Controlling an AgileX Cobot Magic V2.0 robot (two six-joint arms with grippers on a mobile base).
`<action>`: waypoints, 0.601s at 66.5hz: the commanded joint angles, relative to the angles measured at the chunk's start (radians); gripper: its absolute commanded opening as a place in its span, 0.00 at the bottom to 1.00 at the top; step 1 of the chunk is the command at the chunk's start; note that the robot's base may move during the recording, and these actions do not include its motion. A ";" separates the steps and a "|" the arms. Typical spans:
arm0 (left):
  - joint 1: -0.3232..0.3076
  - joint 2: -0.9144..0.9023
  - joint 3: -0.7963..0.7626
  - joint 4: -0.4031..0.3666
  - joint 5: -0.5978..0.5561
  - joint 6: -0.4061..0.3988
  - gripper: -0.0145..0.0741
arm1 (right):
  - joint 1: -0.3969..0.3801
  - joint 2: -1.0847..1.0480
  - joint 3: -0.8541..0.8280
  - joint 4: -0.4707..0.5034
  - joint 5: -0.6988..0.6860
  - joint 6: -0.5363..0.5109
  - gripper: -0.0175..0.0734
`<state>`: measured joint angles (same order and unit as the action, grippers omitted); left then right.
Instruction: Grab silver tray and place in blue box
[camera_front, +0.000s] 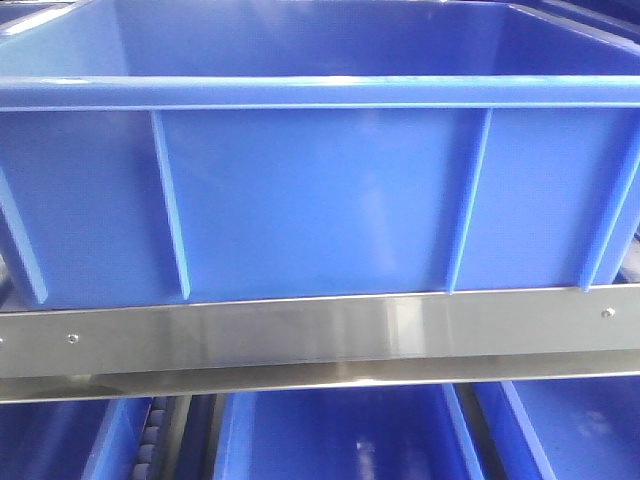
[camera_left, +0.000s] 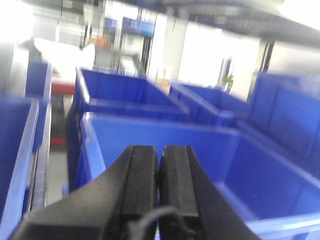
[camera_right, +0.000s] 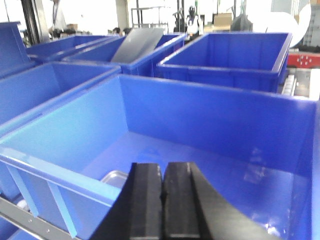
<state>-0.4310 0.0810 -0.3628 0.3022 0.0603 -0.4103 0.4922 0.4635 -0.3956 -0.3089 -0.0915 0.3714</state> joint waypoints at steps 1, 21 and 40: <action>-0.002 -0.013 -0.026 0.005 -0.098 -0.006 0.16 | -0.001 -0.004 -0.029 -0.008 -0.081 -0.013 0.25; -0.002 -0.015 -0.026 0.005 -0.108 -0.006 0.16 | -0.001 -0.004 -0.024 -0.007 -0.082 -0.013 0.25; -0.002 -0.015 -0.026 0.005 -0.108 -0.006 0.16 | -0.157 -0.087 0.099 0.007 -0.078 -0.013 0.25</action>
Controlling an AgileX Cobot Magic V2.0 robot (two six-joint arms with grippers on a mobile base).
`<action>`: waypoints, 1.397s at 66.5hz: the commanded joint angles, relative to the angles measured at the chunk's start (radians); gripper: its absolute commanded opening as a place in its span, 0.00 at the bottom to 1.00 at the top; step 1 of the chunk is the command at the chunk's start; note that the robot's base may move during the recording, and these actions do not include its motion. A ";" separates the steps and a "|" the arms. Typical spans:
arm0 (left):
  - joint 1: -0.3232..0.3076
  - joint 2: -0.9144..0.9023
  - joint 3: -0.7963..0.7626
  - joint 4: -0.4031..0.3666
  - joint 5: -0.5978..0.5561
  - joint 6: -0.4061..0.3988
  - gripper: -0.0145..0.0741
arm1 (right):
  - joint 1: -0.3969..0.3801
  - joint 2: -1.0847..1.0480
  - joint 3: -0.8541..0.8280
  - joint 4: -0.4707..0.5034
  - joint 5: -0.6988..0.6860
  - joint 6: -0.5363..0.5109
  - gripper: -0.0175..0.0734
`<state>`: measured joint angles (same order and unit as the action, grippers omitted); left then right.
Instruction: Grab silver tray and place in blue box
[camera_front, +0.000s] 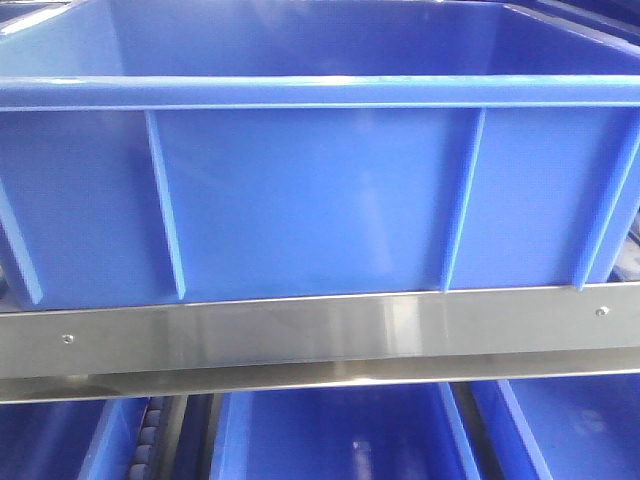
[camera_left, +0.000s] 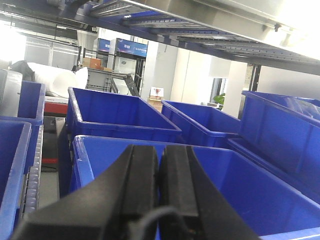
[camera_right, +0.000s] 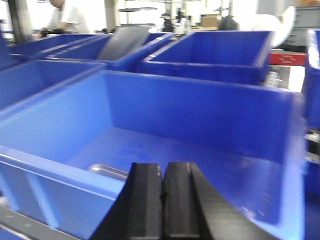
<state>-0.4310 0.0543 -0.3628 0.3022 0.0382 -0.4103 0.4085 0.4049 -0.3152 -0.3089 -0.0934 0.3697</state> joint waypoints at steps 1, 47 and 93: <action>-0.002 0.011 -0.026 0.005 -0.086 -0.006 0.16 | -0.099 -0.042 0.037 0.013 -0.076 -0.014 0.25; -0.002 0.011 -0.026 0.005 -0.087 -0.006 0.16 | -0.399 -0.421 0.325 0.245 -0.104 -0.276 0.25; 0.010 0.011 0.013 0.112 -0.051 -0.006 0.16 | -0.399 -0.421 0.325 0.245 -0.104 -0.276 0.25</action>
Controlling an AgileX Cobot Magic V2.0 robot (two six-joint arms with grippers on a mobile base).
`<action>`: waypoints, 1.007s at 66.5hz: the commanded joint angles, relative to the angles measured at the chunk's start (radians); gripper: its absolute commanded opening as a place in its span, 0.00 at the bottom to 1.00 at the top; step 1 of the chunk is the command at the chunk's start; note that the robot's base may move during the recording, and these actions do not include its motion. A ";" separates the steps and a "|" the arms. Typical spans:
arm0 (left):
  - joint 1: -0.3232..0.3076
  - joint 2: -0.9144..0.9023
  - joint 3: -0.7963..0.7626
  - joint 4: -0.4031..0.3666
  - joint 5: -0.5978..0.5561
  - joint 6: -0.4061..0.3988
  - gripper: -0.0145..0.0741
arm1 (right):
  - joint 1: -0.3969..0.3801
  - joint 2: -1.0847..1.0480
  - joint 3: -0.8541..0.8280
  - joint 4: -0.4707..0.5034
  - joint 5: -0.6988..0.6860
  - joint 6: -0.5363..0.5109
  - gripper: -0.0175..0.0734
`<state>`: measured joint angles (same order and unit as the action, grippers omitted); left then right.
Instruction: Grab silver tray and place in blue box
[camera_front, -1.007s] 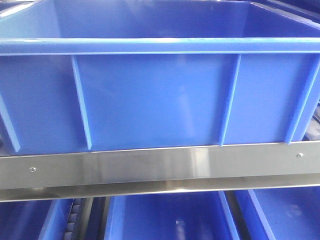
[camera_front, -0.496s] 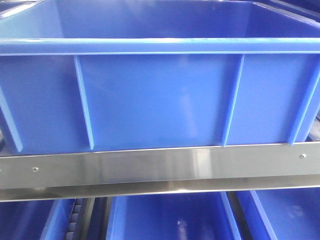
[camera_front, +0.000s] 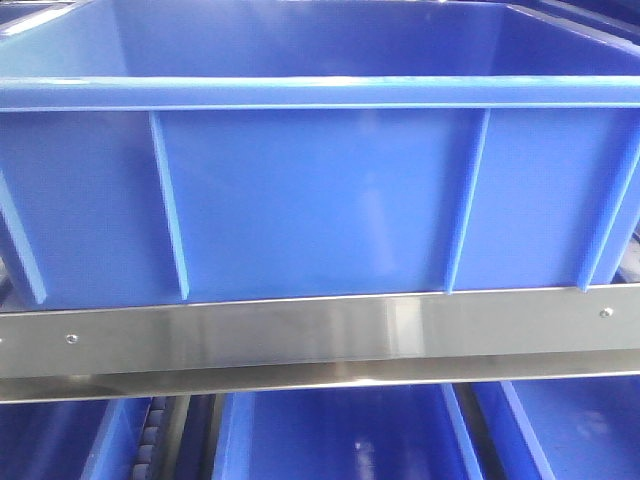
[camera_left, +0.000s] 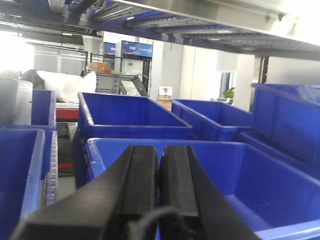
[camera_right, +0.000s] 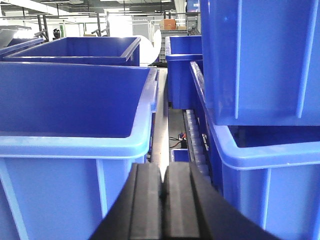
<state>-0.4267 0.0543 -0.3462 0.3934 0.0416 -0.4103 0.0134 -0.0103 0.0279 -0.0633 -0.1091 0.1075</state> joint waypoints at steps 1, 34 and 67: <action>0.009 0.011 0.007 0.016 -0.049 -0.006 0.16 | -0.004 -0.006 -0.018 0.000 -0.088 -0.014 0.25; 0.402 0.011 0.297 -0.513 -0.121 0.544 0.16 | -0.004 -0.006 -0.018 0.000 -0.088 -0.014 0.25; 0.402 -0.014 0.395 -0.445 -0.199 0.542 0.16 | -0.004 -0.006 -0.018 0.000 -0.088 -0.014 0.25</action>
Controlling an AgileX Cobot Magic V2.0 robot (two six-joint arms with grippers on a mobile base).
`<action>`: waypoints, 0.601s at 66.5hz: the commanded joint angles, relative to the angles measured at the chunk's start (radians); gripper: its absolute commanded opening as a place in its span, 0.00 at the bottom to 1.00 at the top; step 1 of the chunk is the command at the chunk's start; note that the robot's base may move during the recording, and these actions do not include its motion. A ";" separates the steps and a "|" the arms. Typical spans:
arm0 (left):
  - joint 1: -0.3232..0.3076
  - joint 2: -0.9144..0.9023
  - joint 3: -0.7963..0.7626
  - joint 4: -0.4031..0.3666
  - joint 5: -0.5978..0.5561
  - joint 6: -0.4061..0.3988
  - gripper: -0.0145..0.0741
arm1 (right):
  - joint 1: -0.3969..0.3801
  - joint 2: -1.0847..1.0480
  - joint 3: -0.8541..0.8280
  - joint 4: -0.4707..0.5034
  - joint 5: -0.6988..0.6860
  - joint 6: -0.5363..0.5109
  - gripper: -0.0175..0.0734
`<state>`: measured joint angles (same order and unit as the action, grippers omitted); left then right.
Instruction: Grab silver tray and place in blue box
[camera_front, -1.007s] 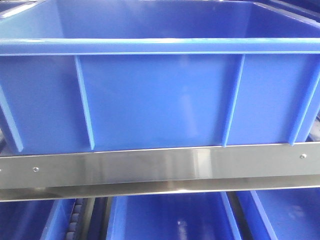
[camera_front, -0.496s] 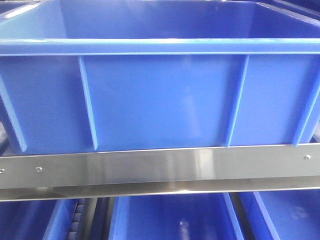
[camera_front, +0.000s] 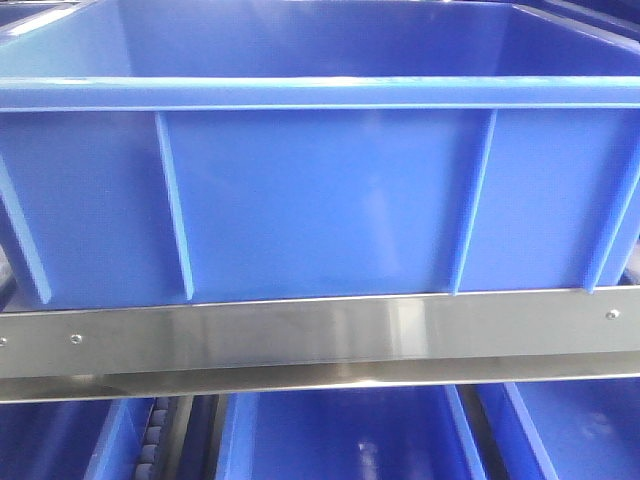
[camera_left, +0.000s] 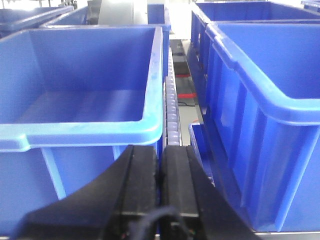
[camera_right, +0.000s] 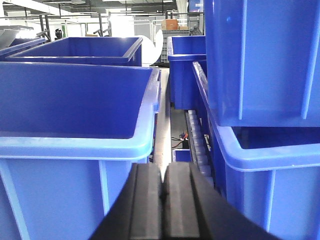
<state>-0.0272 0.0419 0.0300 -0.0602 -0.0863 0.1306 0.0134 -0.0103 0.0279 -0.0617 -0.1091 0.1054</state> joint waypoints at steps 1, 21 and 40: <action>0.002 -0.006 0.019 0.009 -0.060 0.001 0.16 | -0.004 -0.006 -0.018 -0.002 -0.088 -0.012 0.25; -0.023 -0.069 0.019 0.009 0.030 0.001 0.16 | -0.004 -0.006 -0.018 -0.002 -0.088 -0.012 0.25; -0.051 -0.069 0.019 0.009 0.030 0.001 0.16 | -0.004 -0.006 -0.018 -0.002 -0.088 -0.012 0.25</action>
<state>-0.0716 -0.0120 0.0322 -0.0514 0.0226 0.1328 0.0134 -0.0103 0.0279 -0.0613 -0.1074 0.1038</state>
